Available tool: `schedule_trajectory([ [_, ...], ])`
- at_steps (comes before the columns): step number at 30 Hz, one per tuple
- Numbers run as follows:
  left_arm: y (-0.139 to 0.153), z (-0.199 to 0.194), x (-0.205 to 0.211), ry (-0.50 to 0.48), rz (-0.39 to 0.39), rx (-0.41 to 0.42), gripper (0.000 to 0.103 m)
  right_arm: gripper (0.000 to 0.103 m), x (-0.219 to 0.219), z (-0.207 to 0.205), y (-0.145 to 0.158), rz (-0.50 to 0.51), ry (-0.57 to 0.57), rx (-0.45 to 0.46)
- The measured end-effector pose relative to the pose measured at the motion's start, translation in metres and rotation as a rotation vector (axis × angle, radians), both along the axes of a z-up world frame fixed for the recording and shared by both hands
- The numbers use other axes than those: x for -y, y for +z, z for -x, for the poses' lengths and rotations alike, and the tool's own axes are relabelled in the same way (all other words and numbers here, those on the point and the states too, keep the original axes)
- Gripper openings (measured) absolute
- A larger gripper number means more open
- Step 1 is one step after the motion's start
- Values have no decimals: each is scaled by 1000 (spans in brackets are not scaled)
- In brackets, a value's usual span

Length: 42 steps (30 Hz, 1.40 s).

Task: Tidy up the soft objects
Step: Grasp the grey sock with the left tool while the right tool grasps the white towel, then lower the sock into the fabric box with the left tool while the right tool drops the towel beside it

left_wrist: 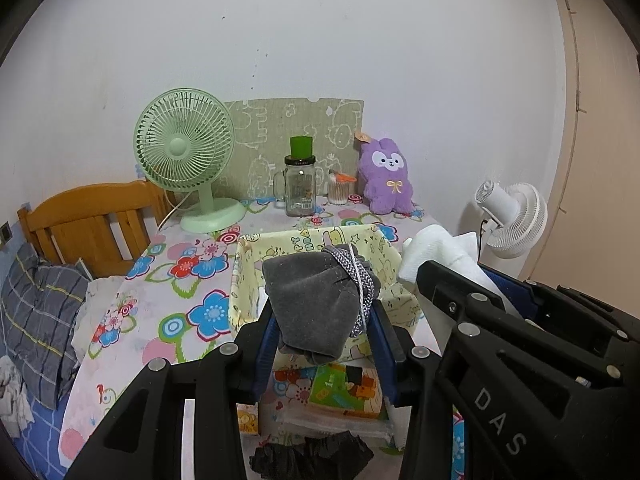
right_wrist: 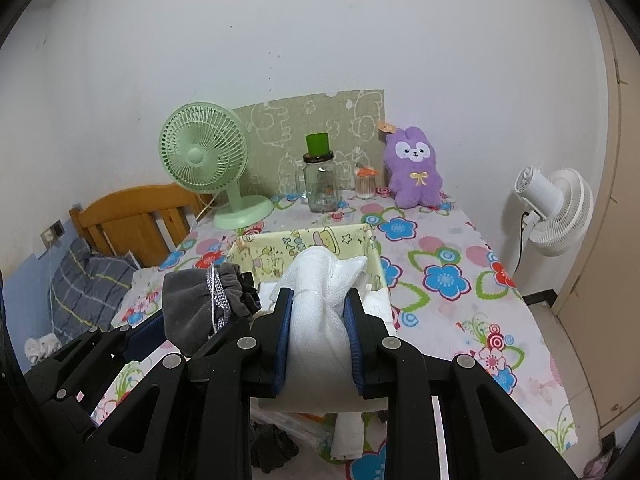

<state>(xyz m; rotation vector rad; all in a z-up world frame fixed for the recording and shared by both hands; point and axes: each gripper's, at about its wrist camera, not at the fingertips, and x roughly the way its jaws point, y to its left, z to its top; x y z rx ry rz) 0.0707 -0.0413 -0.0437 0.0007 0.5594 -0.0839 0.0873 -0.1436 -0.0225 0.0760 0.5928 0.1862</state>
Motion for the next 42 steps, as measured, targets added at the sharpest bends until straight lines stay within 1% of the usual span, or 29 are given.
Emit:
schedule_trajectory([
  [9, 2, -21, -6, 14, 6, -3, 43, 28, -4, -22, 2, -7, 6, -1],
  [26, -5, -68, -18, 39, 9, -28, 43, 28, -14, -72, -5, -21, 11, -26],
  [42, -21, -117, -21, 62, 2, -75, 43, 28, -15, -128, -26, -55, 16, -68],
])
